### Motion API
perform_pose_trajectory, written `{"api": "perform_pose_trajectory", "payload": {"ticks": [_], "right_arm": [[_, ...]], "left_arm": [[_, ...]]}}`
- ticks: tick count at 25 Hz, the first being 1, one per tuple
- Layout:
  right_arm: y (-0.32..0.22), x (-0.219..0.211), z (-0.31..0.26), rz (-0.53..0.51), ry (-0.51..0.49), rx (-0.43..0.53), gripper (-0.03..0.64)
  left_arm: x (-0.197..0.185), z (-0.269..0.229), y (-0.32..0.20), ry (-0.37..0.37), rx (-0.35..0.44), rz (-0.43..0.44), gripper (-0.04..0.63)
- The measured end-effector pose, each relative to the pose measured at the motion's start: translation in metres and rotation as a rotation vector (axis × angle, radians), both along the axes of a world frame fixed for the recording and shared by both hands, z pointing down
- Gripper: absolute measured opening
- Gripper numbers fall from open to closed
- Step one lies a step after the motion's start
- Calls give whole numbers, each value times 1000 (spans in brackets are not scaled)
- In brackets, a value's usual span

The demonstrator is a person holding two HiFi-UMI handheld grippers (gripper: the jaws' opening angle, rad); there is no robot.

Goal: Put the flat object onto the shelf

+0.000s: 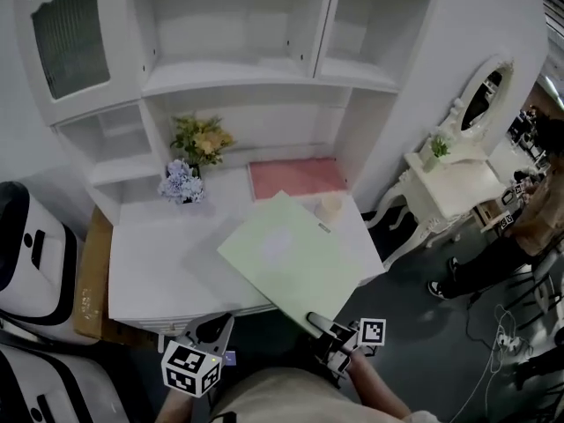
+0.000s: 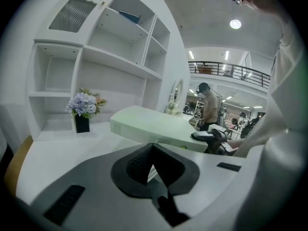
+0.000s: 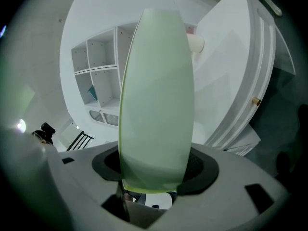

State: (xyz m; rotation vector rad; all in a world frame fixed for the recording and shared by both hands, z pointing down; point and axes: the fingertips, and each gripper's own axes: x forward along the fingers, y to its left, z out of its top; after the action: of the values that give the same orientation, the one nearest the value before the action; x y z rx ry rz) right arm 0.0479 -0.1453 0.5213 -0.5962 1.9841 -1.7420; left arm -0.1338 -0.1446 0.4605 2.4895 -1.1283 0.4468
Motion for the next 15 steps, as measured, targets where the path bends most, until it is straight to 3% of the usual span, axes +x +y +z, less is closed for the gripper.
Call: {"api": "perform_pose_trajectory", "payload": {"ticks": [15], "right_arm": [[-1,29,-93,173,-2,178,290]], "left_arm": [[26,-6,12,16,0,120,13]]}}
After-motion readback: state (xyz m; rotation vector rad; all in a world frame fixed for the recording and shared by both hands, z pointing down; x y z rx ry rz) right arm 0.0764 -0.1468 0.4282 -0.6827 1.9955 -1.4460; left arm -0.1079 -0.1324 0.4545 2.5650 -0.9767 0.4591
